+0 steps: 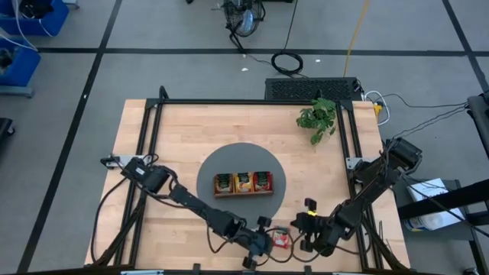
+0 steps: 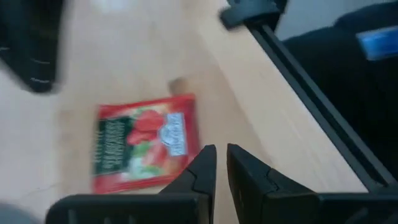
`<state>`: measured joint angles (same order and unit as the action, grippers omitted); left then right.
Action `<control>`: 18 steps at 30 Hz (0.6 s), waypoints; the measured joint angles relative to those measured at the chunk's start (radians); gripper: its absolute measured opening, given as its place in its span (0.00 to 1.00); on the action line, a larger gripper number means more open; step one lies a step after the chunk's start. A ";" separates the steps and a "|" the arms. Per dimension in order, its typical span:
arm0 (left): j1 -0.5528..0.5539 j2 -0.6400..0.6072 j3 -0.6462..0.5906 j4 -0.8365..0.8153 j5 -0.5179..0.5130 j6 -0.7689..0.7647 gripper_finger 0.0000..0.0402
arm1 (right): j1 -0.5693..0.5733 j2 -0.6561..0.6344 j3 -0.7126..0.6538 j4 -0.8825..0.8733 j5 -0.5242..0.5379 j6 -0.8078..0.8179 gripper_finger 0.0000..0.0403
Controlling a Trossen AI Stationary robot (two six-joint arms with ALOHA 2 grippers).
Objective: Pick & Place Tea
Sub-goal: Put the red tea bag into the right section of the wooden organizer
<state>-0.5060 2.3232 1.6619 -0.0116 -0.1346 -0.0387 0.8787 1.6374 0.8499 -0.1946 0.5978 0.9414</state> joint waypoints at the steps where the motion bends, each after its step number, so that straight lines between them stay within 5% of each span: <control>1: 0.002 0.005 0.000 0.006 0.027 0.002 0.12 | 0.000 -0.003 -0.006 -0.009 0.002 0.018 0.00; 18: 0.033 0.078 0.000 0.087 0.009 -0.028 0.12 | 0.000 -0.005 -0.121 0.081 -0.047 0.143 0.00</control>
<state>-0.4734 2.4012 1.6623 0.0758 -0.1260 -0.0662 0.8787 1.6321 0.7293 -0.1134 0.5511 1.0844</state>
